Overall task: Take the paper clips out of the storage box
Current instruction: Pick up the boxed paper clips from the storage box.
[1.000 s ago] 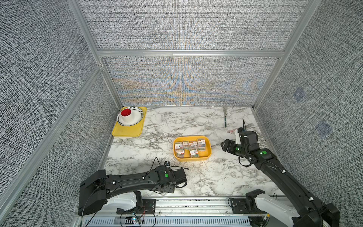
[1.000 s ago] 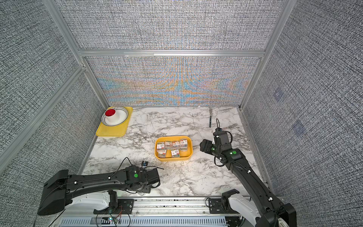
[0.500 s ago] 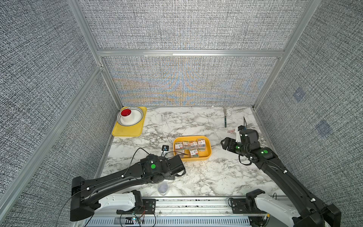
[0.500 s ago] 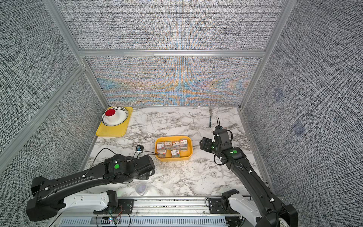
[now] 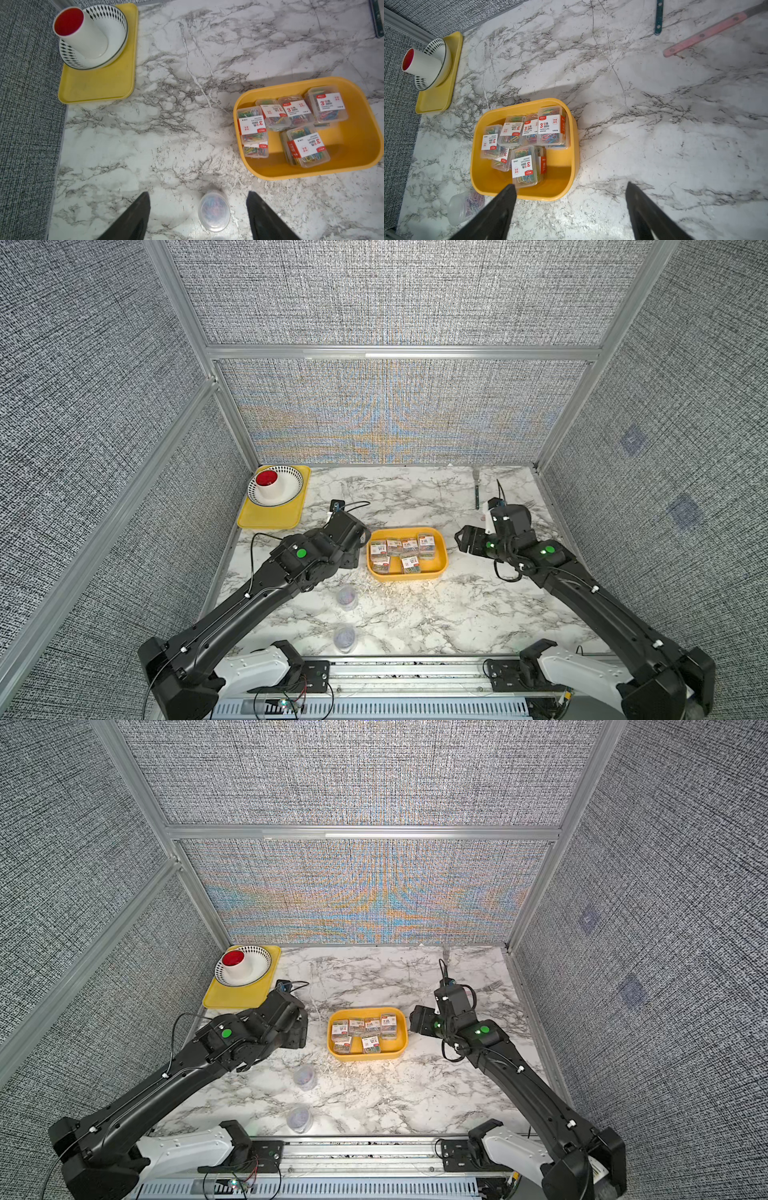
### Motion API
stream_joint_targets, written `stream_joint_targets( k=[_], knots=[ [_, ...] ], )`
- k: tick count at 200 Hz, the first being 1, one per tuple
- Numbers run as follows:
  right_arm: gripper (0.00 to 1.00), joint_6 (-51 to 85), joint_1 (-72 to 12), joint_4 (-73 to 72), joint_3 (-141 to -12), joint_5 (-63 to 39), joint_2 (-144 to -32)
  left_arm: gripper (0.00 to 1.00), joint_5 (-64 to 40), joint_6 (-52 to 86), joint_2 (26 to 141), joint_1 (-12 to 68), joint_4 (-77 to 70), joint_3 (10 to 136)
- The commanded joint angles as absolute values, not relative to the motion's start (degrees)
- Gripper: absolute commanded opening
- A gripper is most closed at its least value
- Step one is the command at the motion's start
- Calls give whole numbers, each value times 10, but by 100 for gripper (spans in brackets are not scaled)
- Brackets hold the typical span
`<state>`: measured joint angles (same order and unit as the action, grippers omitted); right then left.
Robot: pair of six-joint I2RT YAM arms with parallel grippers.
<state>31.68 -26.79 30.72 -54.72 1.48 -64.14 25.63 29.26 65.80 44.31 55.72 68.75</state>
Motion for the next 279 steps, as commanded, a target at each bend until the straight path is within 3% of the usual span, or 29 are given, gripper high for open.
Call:
stream_joint_targets(
  k=[1,61,135,279],
  knots=[
    [86,312,-297,327,-568,50,-668,76,252,205,655,413,515,691],
    [85,305,-388,339,-634,85,-787,76,231,176,591,341,444,585],
    [86,291,-447,362,-733,86,-927,76,226,197,554,325,405,512],
    [85,291,-474,396,-779,73,-996,76,236,186,509,324,443,503]
  ],
)
